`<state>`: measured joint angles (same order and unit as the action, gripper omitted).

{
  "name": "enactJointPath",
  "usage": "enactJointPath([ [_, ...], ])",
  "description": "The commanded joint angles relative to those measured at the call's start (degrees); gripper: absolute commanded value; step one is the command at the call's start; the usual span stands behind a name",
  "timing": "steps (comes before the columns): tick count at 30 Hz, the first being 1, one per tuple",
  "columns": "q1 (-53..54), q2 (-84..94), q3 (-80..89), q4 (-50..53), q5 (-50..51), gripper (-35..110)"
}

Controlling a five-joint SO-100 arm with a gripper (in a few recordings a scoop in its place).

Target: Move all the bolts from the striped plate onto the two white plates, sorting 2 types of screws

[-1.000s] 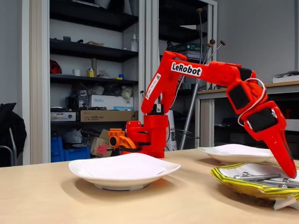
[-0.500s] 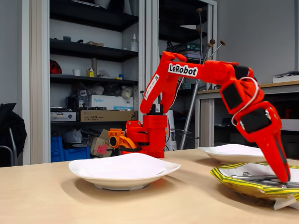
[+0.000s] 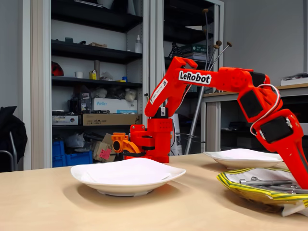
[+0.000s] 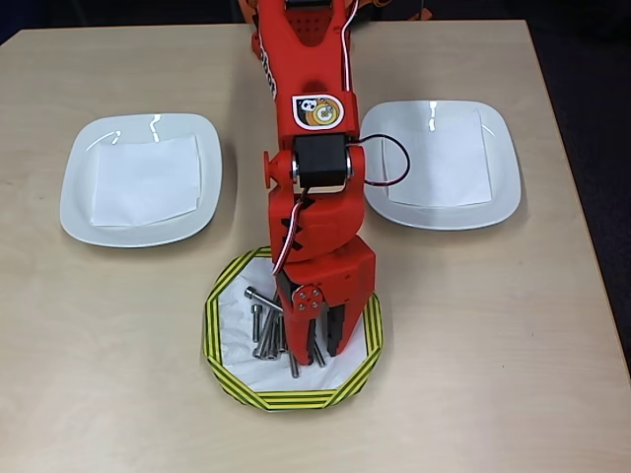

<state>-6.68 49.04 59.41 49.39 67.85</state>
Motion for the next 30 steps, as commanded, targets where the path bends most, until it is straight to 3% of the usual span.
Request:
enactJointPath([
  [1, -1.4, -0.4, -1.8, 0.0, 1.3, 7],
  [10, -1.1, 0.3, -2.8, 3.8, 0.8, 0],
  [15, -0.1, 1.2, -8.9, 13.3, -1.4, 0],
  [21, 0.4, -0.2, -26.9, 32.6, -2.2, 0],
  [25, -1.8, 10.1, -14.9, 32.8, 2.2, 0],
  [30, -7.1, 28.7, 13.8, 24.5, 11.6, 0],
])
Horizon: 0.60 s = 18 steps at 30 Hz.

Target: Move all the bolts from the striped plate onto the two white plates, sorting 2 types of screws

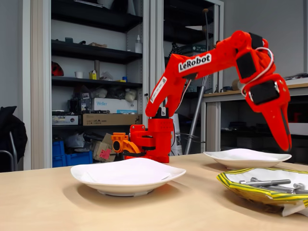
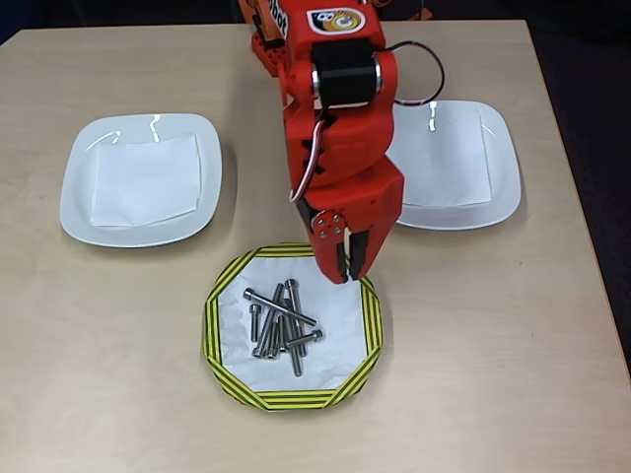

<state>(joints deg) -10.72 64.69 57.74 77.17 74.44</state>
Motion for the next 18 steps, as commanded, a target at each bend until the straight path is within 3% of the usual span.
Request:
enactJointPath([
  [1, -4.6, 16.7, 21.4, -5.2, 7.2, 0],
  [7, -12.9, 32.3, 45.9, -15.3, 17.6, 0],
  [18, -26.5, 35.3, 58.4, -26.5, 36.6, 0],
])
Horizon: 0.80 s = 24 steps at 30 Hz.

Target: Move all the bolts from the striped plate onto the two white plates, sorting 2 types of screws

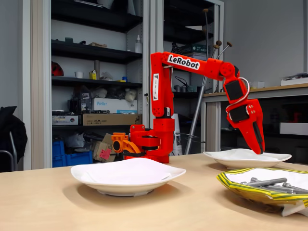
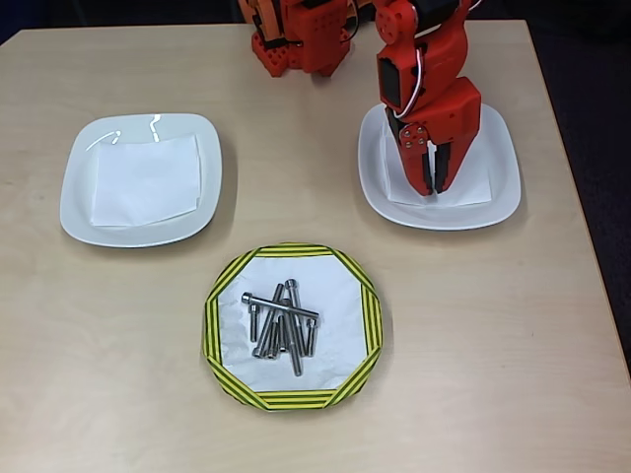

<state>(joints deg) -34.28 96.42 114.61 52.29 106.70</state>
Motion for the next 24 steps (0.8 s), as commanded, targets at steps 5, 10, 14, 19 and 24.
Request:
enactJointPath([
  [5, -5.0, 4.6, 2.6, -2.3, 7.1, 0],
  [10, 2.2, 4.2, -0.2, -3.8, -4.8, 0],
  [14, 13.5, -1.1, -11.2, -6.2, -35.1, 0],
  [19, 20.8, -3.7, -14.7, -7.9, -57.7, 9],
  [24, 25.7, -7.8, -17.1, -8.3, -65.7, 12],
])
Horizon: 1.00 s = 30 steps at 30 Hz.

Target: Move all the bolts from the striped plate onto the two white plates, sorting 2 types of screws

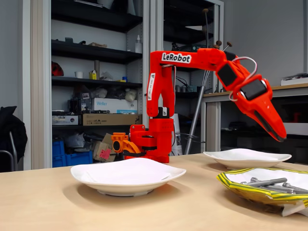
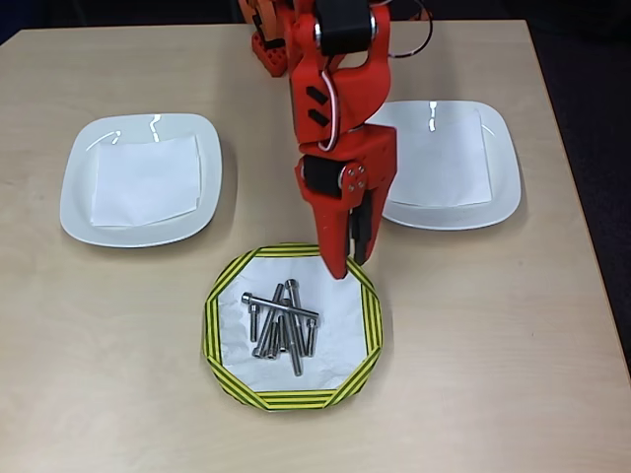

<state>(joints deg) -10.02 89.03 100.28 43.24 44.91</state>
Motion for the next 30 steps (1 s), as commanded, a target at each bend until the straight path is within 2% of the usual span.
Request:
enactJointPath([
  [1, 2.1, -1.7, -3.3, 0.9, -6.3, 13],
  [5, 5.0, -6.5, -5.7, 0.8, -13.1, 15],
  [9, 6.4, -12.3, -11.2, 2.8, -15.6, 15],
  [22, 6.6, -24.0, -23.3, 6.5, -15.5, 14],
  [27, 7.0, -25.1, -24.2, 6.4, -10.9, 0],
  [30, 7.2, -25.0, -24.7, 7.5, -10.0, 0],
])
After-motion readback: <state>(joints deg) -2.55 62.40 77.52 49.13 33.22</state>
